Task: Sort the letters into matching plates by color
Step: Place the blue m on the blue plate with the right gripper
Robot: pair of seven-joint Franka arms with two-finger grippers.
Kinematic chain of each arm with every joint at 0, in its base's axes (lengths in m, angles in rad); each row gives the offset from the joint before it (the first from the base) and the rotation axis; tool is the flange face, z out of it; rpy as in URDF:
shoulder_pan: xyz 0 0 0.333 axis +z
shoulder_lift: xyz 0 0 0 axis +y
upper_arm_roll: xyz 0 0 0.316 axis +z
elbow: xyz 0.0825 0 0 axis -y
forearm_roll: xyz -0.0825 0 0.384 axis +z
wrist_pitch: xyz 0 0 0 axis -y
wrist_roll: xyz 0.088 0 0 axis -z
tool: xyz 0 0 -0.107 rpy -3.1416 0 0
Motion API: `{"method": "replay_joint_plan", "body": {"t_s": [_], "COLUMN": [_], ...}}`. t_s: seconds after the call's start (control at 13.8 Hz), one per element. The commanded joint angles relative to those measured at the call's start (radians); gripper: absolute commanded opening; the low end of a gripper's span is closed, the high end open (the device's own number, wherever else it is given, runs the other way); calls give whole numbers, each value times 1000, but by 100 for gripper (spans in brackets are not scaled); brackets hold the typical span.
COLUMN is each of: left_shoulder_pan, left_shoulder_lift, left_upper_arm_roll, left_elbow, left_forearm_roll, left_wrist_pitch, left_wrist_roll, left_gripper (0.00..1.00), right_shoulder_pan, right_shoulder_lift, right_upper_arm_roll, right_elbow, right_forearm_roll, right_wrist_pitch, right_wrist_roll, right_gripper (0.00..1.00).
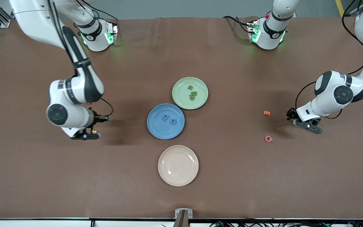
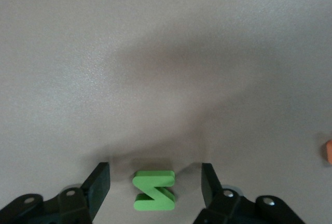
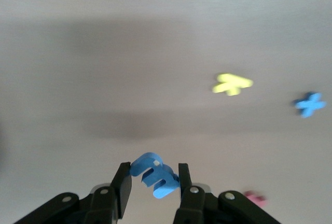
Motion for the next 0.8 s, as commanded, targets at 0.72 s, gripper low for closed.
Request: {"method": "replay_joint_plan", "body": {"t_s": [0.72], "left_shoulder_pan": [35], "left_shoulder_lift": [-38], "left_upper_arm_roll": [-7], "left_elbow": [-45], "left_forearm_roll": [19], "left_wrist_pitch": [-17], "left_wrist_roll": [6], "left_gripper": [54], "right_shoulder_pan": [340], "right_shoulder_lift": [294], "right_upper_arm_roll": [-8], "right_elbow": [320], "right_forearm_roll": [107], "right_wrist_pitch": [125], "right_wrist_roll": [539], "right_gripper": [16]}}
